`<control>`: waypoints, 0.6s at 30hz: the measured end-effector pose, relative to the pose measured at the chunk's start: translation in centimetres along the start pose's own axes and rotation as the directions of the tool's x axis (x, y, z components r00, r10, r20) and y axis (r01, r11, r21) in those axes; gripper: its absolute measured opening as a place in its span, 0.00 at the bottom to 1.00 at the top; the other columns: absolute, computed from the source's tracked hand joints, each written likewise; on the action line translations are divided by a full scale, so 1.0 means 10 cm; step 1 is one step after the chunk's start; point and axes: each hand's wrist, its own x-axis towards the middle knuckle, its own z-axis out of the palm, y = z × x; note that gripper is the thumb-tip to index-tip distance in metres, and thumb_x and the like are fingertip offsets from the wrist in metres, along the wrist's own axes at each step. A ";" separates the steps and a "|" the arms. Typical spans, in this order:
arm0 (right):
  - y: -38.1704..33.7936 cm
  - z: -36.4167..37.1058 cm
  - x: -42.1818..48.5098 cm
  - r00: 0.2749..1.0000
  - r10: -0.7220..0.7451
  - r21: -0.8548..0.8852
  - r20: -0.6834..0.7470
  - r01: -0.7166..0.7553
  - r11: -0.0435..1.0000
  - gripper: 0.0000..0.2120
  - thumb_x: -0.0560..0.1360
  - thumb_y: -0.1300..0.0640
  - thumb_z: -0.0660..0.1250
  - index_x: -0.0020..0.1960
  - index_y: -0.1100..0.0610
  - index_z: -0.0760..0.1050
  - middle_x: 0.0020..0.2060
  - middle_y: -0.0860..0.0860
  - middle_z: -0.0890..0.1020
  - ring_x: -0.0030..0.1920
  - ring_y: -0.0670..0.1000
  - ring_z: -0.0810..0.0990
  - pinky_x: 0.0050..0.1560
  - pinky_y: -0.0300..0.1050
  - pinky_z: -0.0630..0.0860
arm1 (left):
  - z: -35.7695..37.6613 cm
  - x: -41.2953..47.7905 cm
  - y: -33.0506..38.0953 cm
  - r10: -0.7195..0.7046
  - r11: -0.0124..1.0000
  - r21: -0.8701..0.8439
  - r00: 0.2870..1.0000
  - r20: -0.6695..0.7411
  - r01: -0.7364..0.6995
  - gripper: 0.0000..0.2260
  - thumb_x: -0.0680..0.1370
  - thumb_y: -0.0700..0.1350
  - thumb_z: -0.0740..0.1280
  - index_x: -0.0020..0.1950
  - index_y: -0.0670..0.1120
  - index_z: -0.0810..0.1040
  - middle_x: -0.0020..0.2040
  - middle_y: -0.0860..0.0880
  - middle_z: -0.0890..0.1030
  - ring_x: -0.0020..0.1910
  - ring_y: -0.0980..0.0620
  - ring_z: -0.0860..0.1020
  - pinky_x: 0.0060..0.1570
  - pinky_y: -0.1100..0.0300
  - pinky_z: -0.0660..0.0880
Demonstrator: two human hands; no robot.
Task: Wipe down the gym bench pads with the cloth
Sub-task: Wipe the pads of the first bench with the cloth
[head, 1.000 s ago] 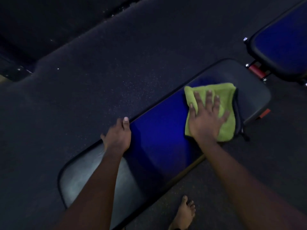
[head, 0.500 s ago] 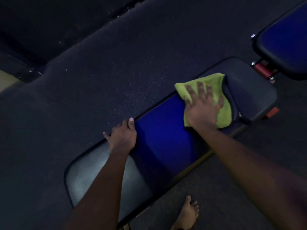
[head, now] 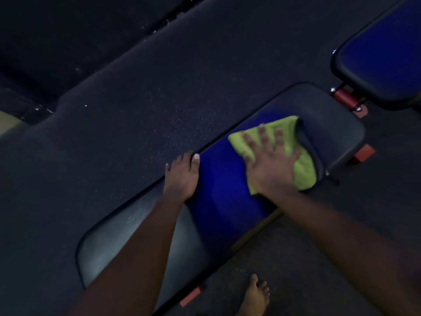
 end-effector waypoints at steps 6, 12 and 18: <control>0.35 -0.02 -0.11 0.926 0.366 0.151 -0.096 -0.350 0.925 0.28 0.81 0.39 0.47 0.81 0.39 0.52 0.83 0.49 0.52 0.81 0.61 0.50 0.71 0.78 0.52 | 0.01 0.13 0.09 -0.018 0.998 0.066 0.999 0.030 0.016 0.28 0.83 0.62 0.42 0.74 0.49 0.66 0.70 0.44 0.71 0.69 0.44 0.68 0.69 0.40 0.62; 0.42 0.00 -0.21 0.988 0.147 0.047 -0.038 -0.146 0.988 0.29 0.81 0.38 0.53 0.80 0.35 0.50 0.83 0.49 0.52 0.80 0.60 0.51 0.65 0.78 0.59 | 0.03 0.34 0.23 -0.100 0.987 0.128 0.994 0.035 0.095 0.29 0.82 0.63 0.41 0.72 0.47 0.67 0.70 0.43 0.71 0.69 0.43 0.68 0.68 0.37 0.62; 0.99 -0.17 0.56 0.822 0.570 0.268 0.008 -0.551 0.791 0.29 0.80 0.34 0.44 0.80 0.36 0.50 0.83 0.49 0.49 0.81 0.62 0.43 0.67 0.83 0.48 | 0.11 0.44 0.38 -0.131 0.991 0.022 0.991 0.023 0.131 0.30 0.82 0.65 0.42 0.70 0.47 0.69 0.67 0.42 0.74 0.66 0.42 0.72 0.66 0.38 0.67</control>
